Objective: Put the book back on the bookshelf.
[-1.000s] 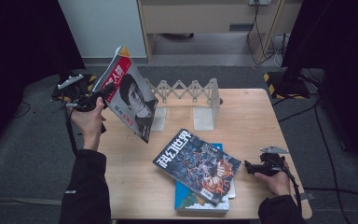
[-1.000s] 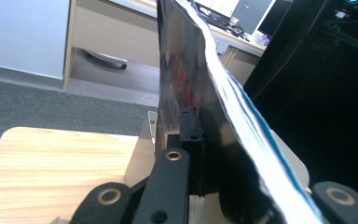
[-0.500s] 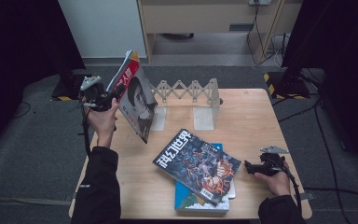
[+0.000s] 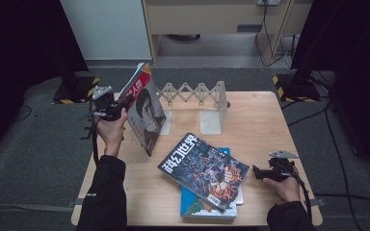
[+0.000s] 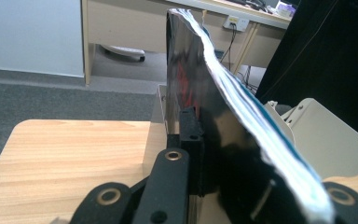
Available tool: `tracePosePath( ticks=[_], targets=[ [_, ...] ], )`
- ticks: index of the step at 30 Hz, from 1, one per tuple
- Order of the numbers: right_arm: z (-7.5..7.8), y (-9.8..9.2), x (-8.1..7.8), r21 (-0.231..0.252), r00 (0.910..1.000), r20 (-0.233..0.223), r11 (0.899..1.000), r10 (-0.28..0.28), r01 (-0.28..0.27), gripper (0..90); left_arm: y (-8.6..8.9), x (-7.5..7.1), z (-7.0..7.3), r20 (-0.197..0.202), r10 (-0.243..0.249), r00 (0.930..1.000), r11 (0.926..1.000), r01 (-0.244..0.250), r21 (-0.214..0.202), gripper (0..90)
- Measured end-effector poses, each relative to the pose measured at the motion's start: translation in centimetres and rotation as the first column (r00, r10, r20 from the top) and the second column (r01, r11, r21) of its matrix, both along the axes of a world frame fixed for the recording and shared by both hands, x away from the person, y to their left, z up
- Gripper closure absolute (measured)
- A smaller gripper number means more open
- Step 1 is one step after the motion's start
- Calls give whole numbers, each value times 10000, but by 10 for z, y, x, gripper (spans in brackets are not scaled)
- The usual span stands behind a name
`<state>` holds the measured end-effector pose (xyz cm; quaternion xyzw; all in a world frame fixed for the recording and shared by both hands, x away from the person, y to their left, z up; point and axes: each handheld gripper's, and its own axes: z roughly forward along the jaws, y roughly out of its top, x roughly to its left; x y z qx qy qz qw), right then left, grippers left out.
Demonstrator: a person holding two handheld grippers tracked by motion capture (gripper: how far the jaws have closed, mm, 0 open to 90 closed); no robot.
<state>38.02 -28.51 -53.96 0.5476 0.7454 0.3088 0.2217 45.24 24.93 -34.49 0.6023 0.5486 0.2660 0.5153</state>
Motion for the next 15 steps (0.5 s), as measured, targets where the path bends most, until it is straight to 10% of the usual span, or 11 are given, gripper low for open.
tracePosePath(
  ticks=[15],
  targets=[
    [0, 0, 0, -18, 10000, 13, 10000, 6, -6, 5, -4, -13, 2, -682, -567, 9961, 9945, 624, 844, 845]
  ],
)
